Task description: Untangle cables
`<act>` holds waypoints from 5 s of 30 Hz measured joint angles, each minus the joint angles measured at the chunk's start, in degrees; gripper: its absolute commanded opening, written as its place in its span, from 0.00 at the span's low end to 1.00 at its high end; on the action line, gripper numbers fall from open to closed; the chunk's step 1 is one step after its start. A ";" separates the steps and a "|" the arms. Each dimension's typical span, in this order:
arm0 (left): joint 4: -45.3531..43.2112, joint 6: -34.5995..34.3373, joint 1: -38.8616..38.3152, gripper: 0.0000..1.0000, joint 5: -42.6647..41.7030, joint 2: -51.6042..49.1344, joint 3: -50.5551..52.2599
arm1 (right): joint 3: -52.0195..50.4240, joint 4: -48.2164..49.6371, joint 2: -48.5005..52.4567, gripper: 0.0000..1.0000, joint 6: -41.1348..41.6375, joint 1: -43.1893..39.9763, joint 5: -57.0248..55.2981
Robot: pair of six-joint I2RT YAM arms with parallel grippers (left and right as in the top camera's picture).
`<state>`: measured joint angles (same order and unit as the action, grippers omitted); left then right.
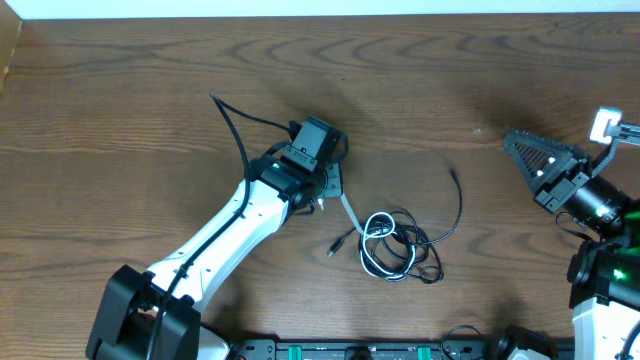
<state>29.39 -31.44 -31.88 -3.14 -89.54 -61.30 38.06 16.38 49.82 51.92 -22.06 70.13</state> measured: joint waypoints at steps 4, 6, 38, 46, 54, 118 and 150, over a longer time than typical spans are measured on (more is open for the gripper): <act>-3.69 0.20 0.79 0.08 -1.03 0.50 0.04 | 0.48 -13.31 0.00 0.11 -5.16 -0.17 -0.07; -4.46 0.31 1.40 0.08 -1.25 1.70 0.04 | 0.57 -22.08 0.00 0.12 -9.20 -0.22 -0.68; -11.87 1.27 7.34 0.08 -10.10 37.35 0.02 | 0.55 -52.74 5.86 0.55 -31.71 36.00 -46.05; -9.14 1.27 7.34 0.08 -10.67 37.35 0.02 | 0.52 -38.38 21.16 0.56 -28.85 42.21 -50.07; -4.61 1.27 7.37 0.08 -10.05 36.98 0.02 | 0.52 -31.78 34.05 0.60 -27.04 43.95 -54.60; 10.97 19.56 6.67 0.99 -19.30 31.74 0.02 | 0.76 -48.70 1.25 0.02 -2.08 22.40 -20.15; 12.96 -1.86 -3.28 0.08 -27.41 16.79 0.20 | 0.76 -47.17 5.05 0.02 8.02 22.40 -17.46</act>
<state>42.35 -33.30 -35.16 -30.55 -72.75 -61.10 38.83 -30.79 54.87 59.94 0.34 52.66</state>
